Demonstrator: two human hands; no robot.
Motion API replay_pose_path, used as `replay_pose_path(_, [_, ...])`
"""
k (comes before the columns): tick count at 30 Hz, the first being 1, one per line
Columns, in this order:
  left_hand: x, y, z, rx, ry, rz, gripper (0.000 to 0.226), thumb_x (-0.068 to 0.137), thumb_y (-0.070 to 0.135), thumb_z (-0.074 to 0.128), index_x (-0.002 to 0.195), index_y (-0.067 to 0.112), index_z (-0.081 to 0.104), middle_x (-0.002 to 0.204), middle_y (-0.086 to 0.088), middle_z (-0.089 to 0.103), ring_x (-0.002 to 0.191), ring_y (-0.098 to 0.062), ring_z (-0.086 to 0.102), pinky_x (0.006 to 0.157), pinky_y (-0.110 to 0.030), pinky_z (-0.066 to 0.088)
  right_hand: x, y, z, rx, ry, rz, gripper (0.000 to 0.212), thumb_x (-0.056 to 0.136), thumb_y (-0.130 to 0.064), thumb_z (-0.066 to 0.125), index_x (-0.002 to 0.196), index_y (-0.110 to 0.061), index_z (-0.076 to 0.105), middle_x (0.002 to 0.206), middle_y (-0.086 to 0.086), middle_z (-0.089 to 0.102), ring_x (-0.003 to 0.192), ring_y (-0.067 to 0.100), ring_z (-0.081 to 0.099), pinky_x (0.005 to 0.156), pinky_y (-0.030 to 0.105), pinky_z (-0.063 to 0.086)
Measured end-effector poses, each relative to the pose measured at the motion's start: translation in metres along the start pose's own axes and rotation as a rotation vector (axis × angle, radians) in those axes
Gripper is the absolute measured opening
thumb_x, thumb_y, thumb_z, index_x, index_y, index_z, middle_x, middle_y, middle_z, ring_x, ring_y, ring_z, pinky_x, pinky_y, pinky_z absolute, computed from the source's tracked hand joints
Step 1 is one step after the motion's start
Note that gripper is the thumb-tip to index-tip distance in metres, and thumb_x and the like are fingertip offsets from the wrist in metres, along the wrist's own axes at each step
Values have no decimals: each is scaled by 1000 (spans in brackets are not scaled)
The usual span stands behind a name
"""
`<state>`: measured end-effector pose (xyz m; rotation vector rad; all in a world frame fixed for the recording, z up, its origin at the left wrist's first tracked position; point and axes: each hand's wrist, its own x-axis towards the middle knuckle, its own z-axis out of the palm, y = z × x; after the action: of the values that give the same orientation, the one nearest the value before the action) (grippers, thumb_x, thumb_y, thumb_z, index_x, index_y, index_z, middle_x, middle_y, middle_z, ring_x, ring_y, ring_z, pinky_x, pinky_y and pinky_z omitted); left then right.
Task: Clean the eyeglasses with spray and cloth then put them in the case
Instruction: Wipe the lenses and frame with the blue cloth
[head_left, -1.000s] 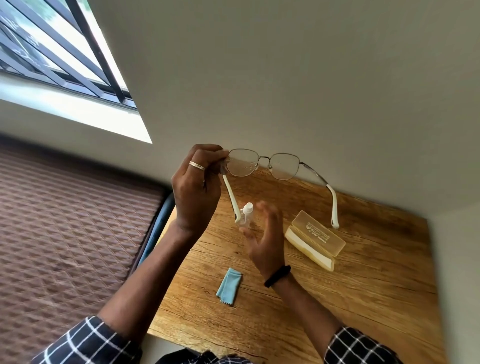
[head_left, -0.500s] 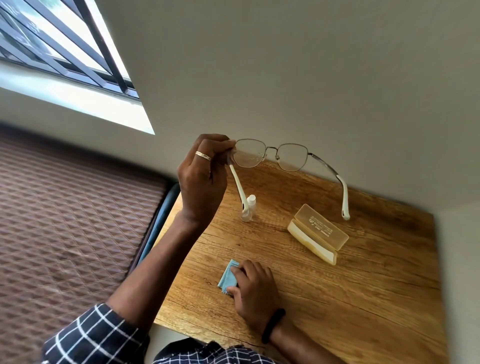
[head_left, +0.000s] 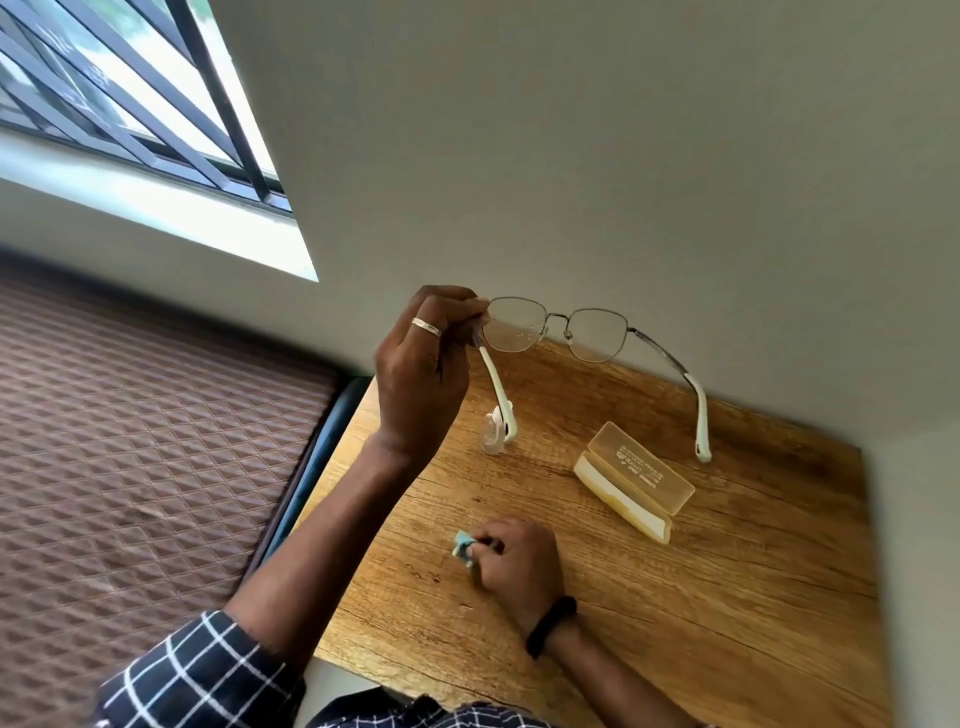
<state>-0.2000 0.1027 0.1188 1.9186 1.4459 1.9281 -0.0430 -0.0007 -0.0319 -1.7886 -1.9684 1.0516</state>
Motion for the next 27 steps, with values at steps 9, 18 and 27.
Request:
replay_pose_path(9, [12,23,30,-86,-12,8,15,82,-22,61,88,-9,66,91,-16,65,73,-23,67,63,-28,55,-20,-32,-118,1288,-58,402,20,72,-13,75,92,-12,77,94,14,74,74,19,67,65,31,45])
replay_pose_path(18, [25,83,76,-204,-66,117,15,84,-17,61,93,-6,65,93,-8,64,76,-9,65,66,-13,49,-66,-72,-225,1671,66,28,69,39,-15,100,101,-1,73,94,21,71,64,24,64,55,30,52])
replay_pose_path(27, [31,136,112,-343,-71,257,31,80,-19,60,98,5,61,91,-3,61,71,-17,64,49,-34,53,-71,-103,-280,674,1102,-433,14,80,-34,76,92,-29,69,89,-8,76,79,12,72,61,25,58])
